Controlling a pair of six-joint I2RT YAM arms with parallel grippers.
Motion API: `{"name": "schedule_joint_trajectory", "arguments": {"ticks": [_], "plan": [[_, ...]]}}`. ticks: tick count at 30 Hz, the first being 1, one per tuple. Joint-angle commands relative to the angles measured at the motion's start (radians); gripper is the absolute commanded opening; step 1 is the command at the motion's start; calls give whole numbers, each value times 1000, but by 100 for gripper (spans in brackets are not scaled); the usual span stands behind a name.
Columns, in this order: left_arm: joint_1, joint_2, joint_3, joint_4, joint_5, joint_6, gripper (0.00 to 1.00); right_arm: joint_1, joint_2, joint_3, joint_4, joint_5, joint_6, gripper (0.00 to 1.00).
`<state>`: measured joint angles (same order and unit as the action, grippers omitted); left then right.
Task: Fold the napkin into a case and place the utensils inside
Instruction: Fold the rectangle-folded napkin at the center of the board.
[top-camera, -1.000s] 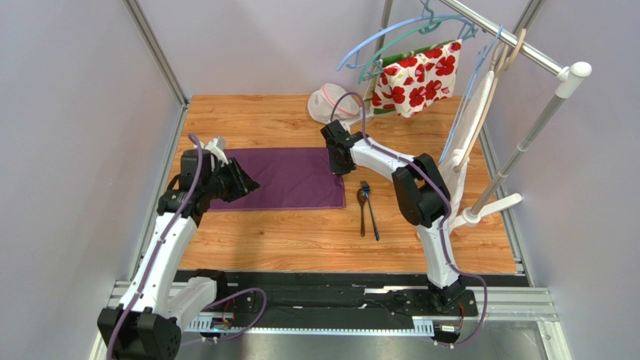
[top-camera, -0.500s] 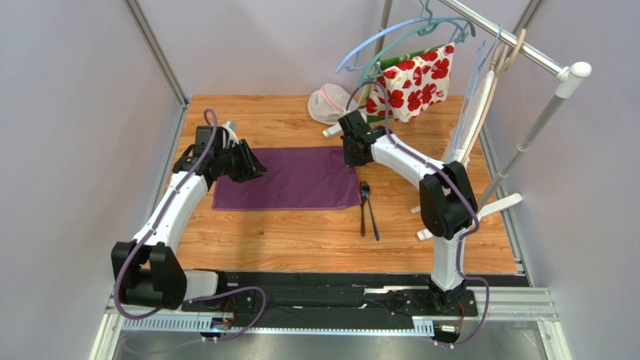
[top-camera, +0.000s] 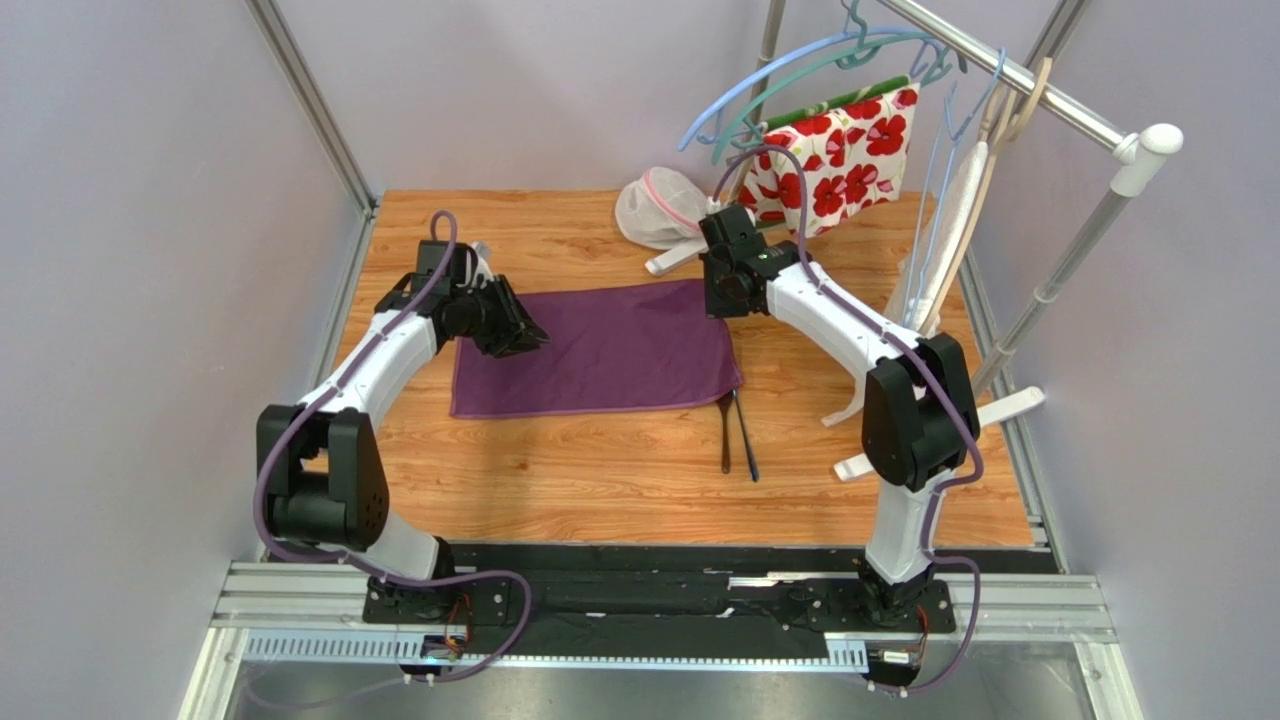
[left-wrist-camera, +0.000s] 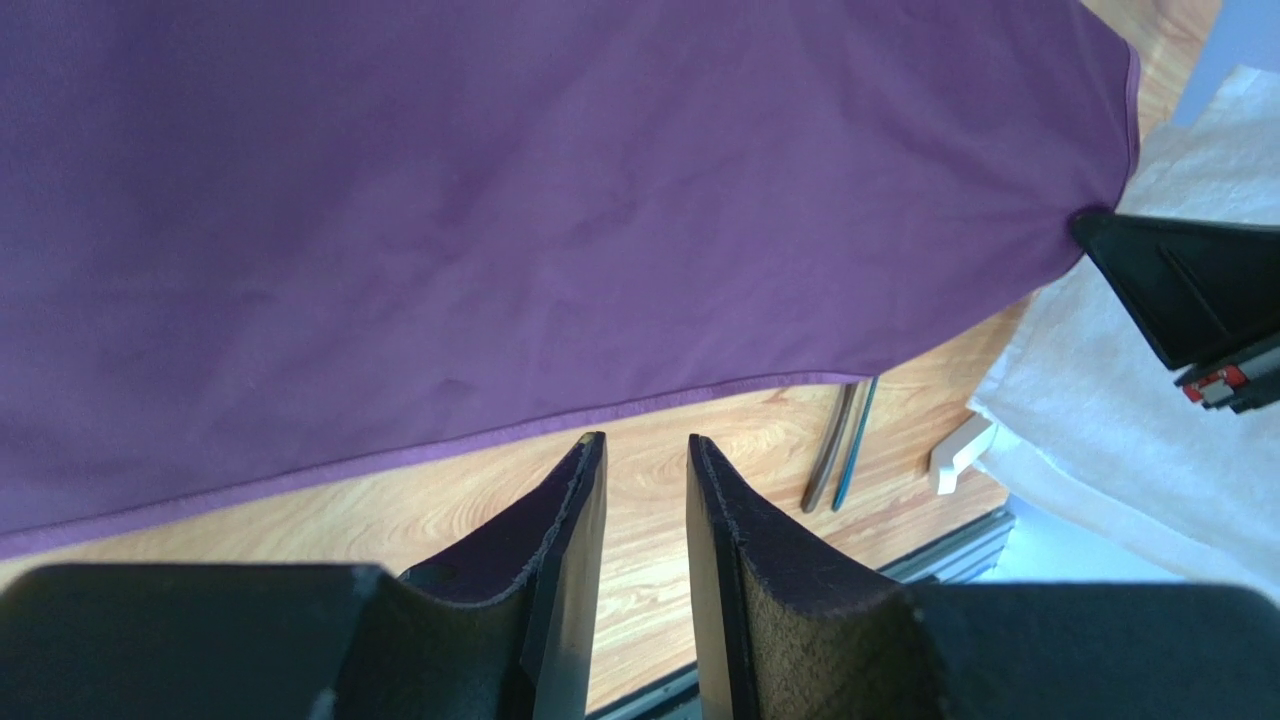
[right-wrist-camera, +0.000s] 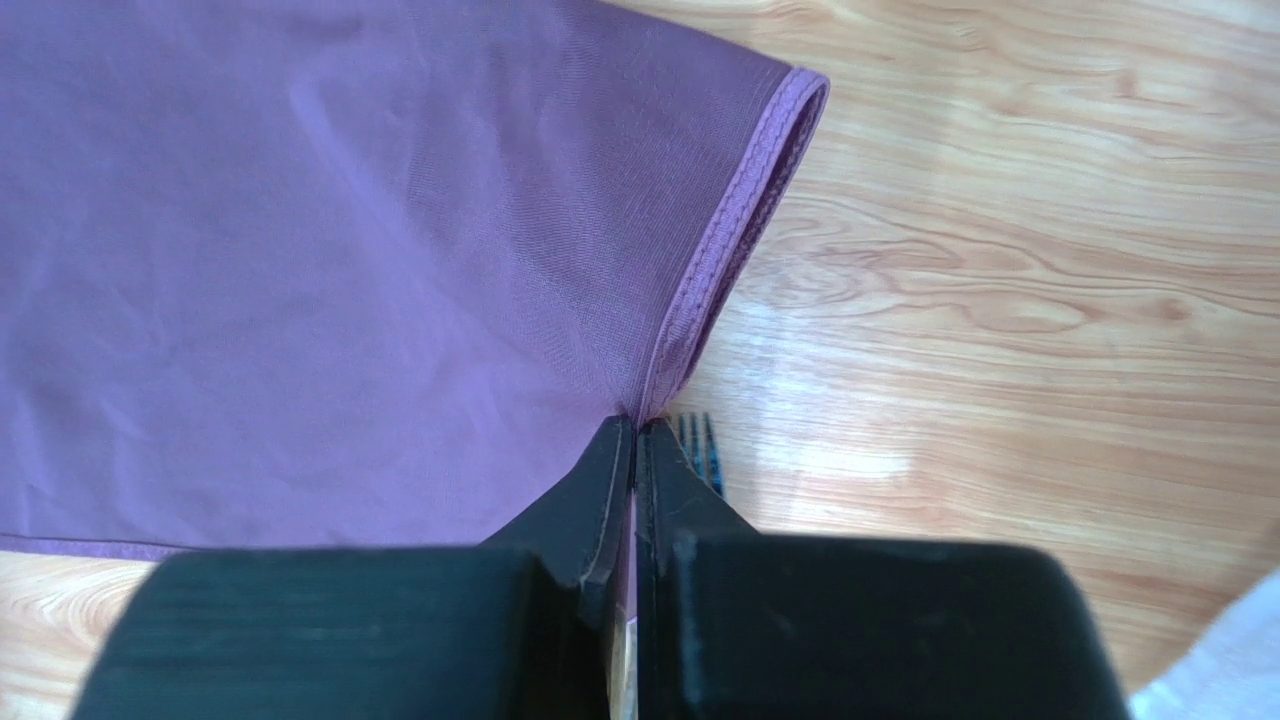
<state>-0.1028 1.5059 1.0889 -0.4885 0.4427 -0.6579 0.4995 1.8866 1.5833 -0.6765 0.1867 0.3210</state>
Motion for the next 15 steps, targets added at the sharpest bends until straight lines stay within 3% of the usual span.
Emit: {"name": "schedule_joint_trajectory", "arguments": {"ticks": [1, 9, 15], "plan": [[-23, 39, 80, 51, 16, -25, 35, -38, -81, -19, -6, 51, -33, 0], [-21, 122, 126, 48, -27, -20, 33, -58, -141, -23, -32, 39, -43, 0], [-15, 94, 118, 25, -70, 13, 33, 62, -49, 139, -86, 40, -46, 0]]}}
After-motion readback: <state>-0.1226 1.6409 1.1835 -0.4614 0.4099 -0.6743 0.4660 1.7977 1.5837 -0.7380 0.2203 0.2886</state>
